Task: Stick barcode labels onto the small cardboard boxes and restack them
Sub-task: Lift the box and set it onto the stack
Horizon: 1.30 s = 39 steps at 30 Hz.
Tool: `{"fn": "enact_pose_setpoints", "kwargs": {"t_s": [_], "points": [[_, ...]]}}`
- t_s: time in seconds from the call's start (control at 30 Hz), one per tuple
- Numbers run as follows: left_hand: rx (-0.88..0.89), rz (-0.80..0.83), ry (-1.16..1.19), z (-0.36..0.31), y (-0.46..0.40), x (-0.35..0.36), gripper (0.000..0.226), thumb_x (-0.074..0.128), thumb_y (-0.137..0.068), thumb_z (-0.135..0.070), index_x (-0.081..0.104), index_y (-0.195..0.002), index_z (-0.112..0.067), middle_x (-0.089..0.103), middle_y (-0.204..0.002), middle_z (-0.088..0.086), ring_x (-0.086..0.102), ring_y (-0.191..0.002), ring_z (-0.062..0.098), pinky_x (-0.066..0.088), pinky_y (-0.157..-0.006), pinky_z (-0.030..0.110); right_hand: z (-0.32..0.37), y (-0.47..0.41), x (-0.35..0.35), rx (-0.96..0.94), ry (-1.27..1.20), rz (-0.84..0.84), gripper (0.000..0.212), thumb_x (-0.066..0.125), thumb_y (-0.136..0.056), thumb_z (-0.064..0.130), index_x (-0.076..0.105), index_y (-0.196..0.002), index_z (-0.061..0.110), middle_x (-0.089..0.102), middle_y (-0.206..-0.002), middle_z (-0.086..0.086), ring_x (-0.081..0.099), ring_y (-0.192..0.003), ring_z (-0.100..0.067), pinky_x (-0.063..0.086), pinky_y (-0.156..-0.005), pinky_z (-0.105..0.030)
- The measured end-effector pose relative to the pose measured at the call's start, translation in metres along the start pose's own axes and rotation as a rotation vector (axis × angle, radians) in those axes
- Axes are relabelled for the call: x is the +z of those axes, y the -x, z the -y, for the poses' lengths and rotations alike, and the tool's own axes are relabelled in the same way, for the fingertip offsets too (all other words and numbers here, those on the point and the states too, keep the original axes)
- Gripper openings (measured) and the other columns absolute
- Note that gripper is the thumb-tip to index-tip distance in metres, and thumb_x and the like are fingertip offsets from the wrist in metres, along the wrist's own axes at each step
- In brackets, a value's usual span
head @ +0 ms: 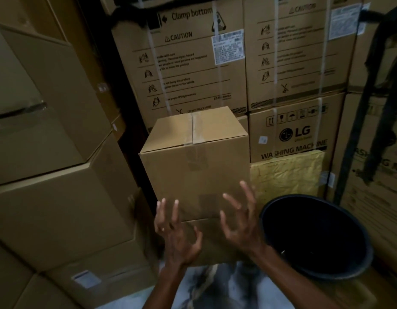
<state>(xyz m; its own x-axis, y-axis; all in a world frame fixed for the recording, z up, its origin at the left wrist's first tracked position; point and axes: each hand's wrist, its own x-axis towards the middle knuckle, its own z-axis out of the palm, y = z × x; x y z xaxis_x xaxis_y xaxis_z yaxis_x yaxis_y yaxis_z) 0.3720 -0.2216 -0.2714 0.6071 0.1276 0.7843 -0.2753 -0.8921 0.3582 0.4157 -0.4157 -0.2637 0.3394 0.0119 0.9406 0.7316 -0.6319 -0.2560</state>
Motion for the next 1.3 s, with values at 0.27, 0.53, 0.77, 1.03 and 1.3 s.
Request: {"fn": "enact_pose_setpoints", "kwargs": {"t_s": [0.27,0.53,0.77,1.03,1.3], "points": [[-0.339,0.121,0.125,-0.007,0.053,0.024,0.140,0.090,-0.061,-0.010,-0.007,-0.163,-0.015,-0.023,-0.167,0.013,-0.011,-0.156,0.037,0.018,-0.123,0.057,0.017,0.096,0.015,0.084,0.120,0.480,0.088,0.072,-0.078,0.023,0.035,-0.157,0.012,0.017,-0.165,-0.023,0.014,-0.154,-0.040,0.010,-0.123,-0.061],[-0.255,0.342,-0.047,-0.001,0.085,0.040,0.115,0.065,-0.075,-0.040,-0.002,-0.162,-0.006,-0.010,-0.169,0.020,0.004,-0.156,0.041,0.035,-0.116,0.061,-0.001,0.123,0.005,0.294,0.107,0.736,0.094,0.063,-0.076,0.030,0.019,-0.159,0.024,0.028,-0.156,-0.012,0.034,-0.142,-0.031,0.042,-0.109,-0.052],[-0.053,0.622,-0.240,-0.001,0.108,0.058,0.101,0.061,-0.074,-0.027,0.015,-0.162,-0.009,0.000,-0.170,0.018,0.004,-0.156,0.041,0.017,-0.118,0.061,-0.003,0.122,0.001,0.333,0.188,0.808,0.110,0.065,-0.072,0.026,0.005,-0.162,0.010,-0.001,-0.169,-0.013,0.004,-0.156,-0.034,0.019,-0.123,-0.052],[0.011,0.662,-0.257,-0.006,0.103,0.069,0.083,0.046,-0.092,-0.045,0.020,-0.162,-0.008,0.004,-0.170,0.017,0.008,-0.156,0.039,0.016,-0.119,0.060,-0.005,0.115,0.004,0.466,0.236,0.873,0.119,0.068,-0.065,0.029,0.003,-0.162,0.008,-0.012,-0.169,-0.016,-0.007,-0.156,-0.035,0.036,-0.115,-0.055],[0.041,0.628,-0.226,-0.011,0.103,0.064,0.091,0.054,-0.085,-0.043,0.018,-0.163,-0.014,0.007,-0.171,0.012,0.011,-0.157,0.036,0.019,-0.117,0.056,-0.005,0.123,0.009,0.407,0.249,0.882,0.110,0.061,-0.069,0.049,0.015,-0.161,0.011,0.003,-0.168,-0.022,0.012,-0.154,-0.042,0.037,-0.114,-0.058]]}}
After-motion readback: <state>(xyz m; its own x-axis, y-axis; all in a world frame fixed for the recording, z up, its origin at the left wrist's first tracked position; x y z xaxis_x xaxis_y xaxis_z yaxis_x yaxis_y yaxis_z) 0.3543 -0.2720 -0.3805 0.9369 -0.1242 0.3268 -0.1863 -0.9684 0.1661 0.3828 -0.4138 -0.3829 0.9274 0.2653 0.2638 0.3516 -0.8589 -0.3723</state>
